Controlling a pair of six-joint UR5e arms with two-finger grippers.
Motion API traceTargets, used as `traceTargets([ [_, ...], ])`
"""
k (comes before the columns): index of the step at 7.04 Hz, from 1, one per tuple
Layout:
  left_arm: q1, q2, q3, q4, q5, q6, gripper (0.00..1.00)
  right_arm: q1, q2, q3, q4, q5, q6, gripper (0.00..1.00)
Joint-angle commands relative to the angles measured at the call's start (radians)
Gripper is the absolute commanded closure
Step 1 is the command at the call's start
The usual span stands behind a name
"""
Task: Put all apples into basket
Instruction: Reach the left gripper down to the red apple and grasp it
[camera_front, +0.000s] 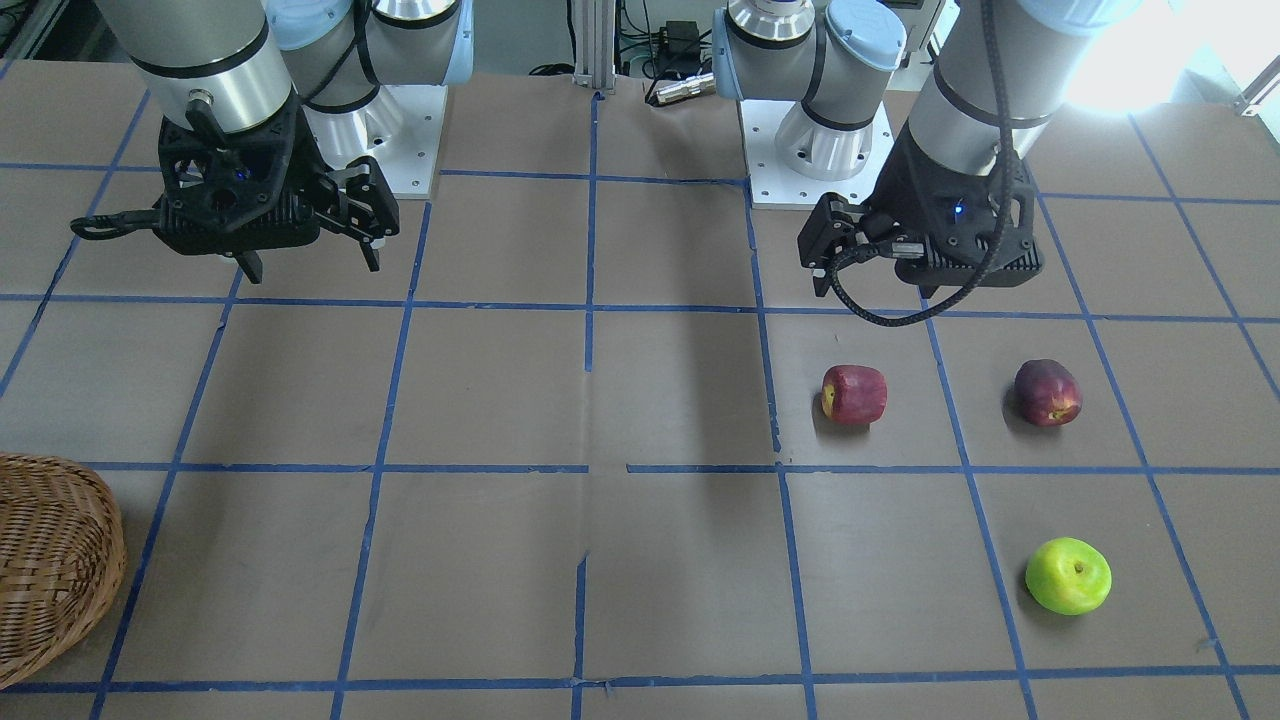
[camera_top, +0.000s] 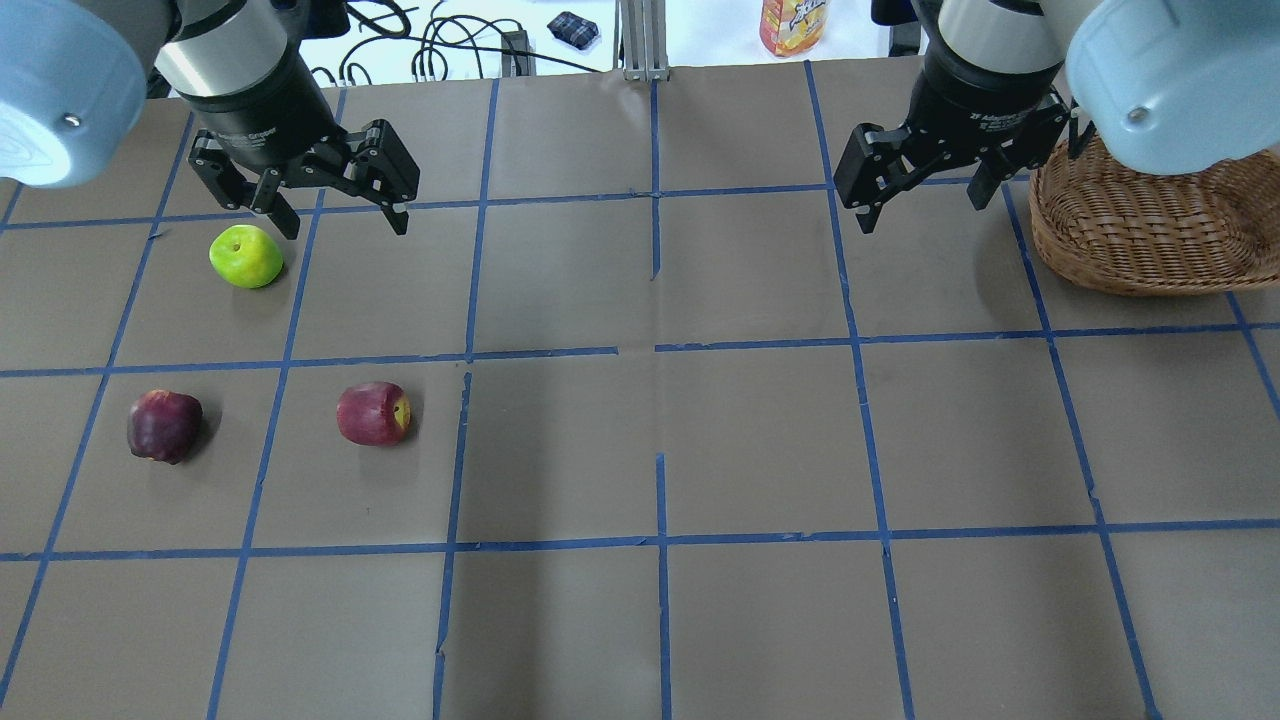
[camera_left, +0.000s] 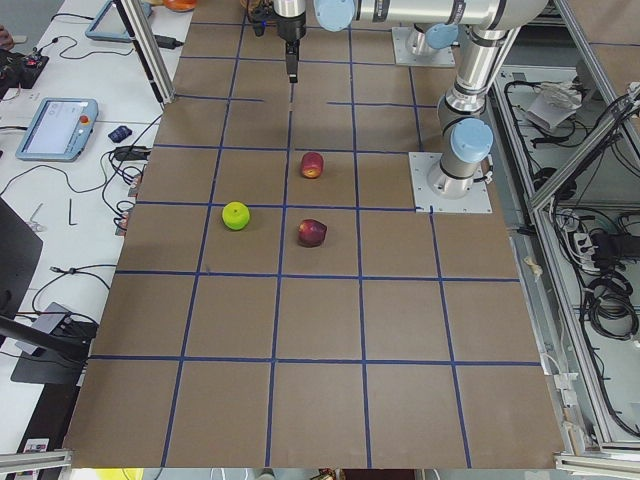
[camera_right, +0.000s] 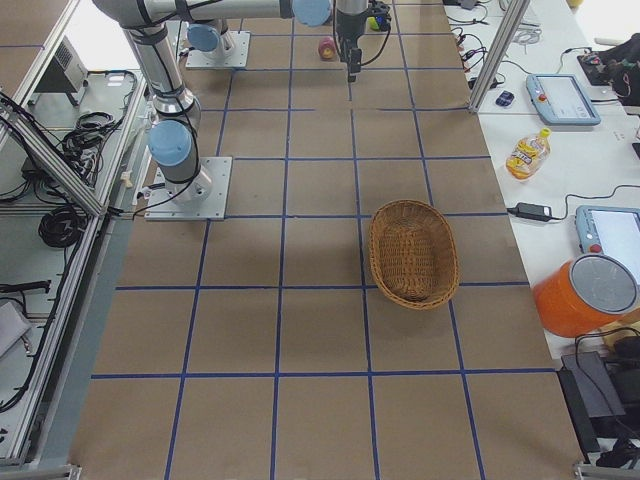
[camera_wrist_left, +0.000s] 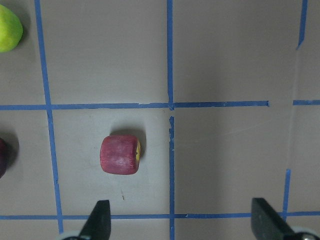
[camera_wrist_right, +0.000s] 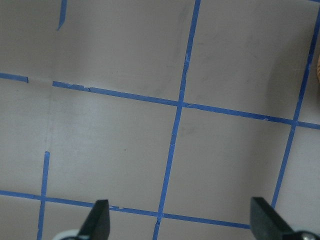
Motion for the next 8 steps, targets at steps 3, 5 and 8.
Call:
traceTargets([
  [3,-0.001,-0.009,-0.003,-0.003,0.0,0.009,0.0,0.002,-0.002,0.008,-0.006,0.006,0.001,0.0],
  [5,0.024,-0.024,-0.032,-0.012,0.017,0.053,0.0,0.002,-0.001,0.008,-0.005,0.005,0.0,0.0],
  [8,0.134,-0.041,-0.397,0.356,0.013,0.219,0.0,0.002,-0.001,0.008,-0.008,0.006,0.001,0.0],
])
